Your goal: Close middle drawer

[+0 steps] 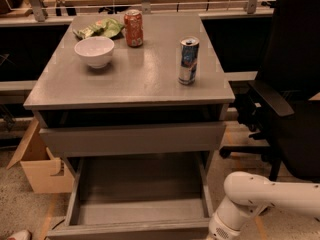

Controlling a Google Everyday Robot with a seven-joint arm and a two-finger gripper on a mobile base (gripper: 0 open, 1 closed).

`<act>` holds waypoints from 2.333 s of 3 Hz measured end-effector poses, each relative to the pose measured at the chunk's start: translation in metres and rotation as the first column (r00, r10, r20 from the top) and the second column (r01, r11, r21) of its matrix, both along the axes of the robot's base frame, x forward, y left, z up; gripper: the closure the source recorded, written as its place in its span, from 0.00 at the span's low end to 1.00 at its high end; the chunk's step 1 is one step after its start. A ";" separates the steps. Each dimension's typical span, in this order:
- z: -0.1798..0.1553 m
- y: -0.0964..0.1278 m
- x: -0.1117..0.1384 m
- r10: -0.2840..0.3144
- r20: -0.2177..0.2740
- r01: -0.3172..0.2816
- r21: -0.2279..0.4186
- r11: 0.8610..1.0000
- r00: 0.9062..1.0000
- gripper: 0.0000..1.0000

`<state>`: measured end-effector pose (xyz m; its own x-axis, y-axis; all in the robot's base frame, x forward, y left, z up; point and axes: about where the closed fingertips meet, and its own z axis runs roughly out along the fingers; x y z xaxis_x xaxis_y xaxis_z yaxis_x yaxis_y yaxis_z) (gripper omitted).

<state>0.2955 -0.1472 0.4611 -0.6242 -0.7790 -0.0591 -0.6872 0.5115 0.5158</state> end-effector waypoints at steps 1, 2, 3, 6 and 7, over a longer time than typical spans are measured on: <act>-0.015 0.010 0.008 -0.050 0.051 0.048 0.042 0.998 0.997 1.00; -0.027 0.018 0.021 -0.102 0.099 0.091 0.106 0.990 0.990 1.00; -0.035 0.027 0.034 -0.136 0.140 0.112 0.169 0.979 0.981 1.00; -0.026 0.075 0.079 -0.185 0.301 0.075 0.343 0.936 0.935 1.00; -0.027 0.076 0.080 -0.189 0.301 0.077 0.348 0.934 0.935 1.00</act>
Offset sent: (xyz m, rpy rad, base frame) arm 0.0405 0.0248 -0.0382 0.1795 -0.1774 -0.1571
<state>0.3750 -0.0714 0.4338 -0.6231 -0.5919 -0.5113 -0.7819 0.4525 0.4289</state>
